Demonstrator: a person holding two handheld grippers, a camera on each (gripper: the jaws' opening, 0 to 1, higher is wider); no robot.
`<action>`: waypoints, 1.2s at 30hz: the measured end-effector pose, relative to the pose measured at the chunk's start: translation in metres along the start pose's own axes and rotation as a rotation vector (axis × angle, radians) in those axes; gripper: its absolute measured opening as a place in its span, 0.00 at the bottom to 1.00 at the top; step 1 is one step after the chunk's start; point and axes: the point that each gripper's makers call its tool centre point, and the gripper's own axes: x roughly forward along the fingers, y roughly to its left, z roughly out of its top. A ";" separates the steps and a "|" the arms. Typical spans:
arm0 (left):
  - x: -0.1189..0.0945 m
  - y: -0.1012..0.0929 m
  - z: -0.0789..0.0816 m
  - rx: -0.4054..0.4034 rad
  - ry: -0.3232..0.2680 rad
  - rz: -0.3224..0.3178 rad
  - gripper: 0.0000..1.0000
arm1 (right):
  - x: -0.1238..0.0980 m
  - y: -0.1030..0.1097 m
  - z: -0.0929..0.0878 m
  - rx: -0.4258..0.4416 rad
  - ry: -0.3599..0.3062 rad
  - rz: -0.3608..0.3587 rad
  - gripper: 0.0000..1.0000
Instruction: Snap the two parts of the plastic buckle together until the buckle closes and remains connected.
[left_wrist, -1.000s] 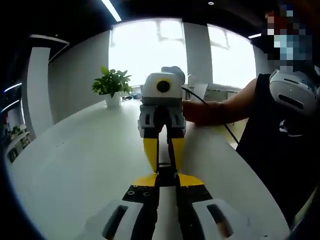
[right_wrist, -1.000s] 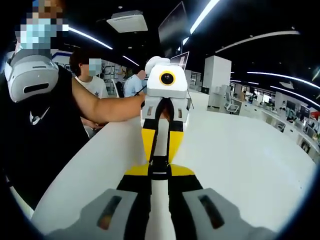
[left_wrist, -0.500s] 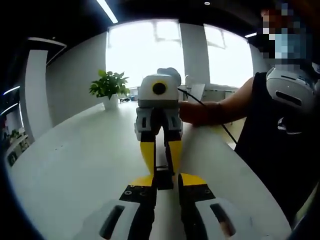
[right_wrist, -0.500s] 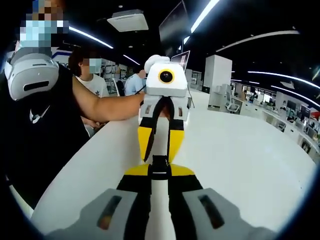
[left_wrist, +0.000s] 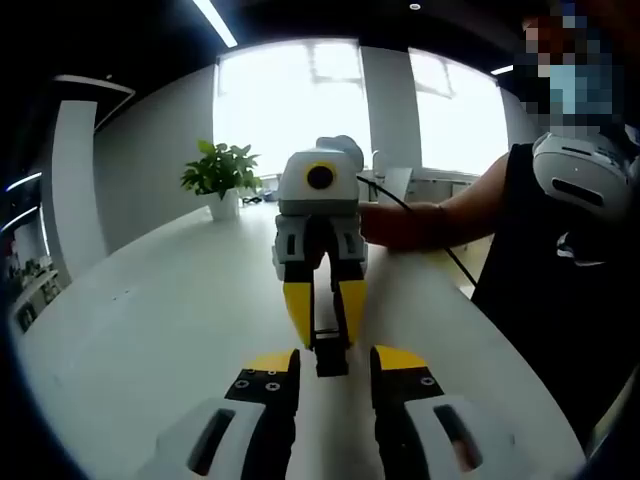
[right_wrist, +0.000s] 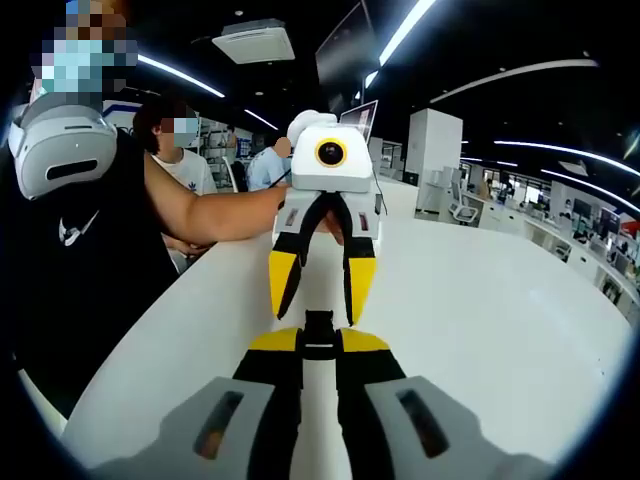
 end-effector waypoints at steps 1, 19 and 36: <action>0.000 0.001 0.002 0.004 -0.011 0.008 0.39 | 0.000 -0.001 0.000 0.000 0.000 -0.002 0.10; -0.010 0.029 0.022 -0.059 -0.155 0.124 0.99 | 0.002 0.006 -0.002 0.010 0.008 0.007 0.10; -0.011 0.035 0.019 -0.091 -0.145 0.141 0.99 | 0.002 0.005 -0.003 0.030 0.007 0.015 0.10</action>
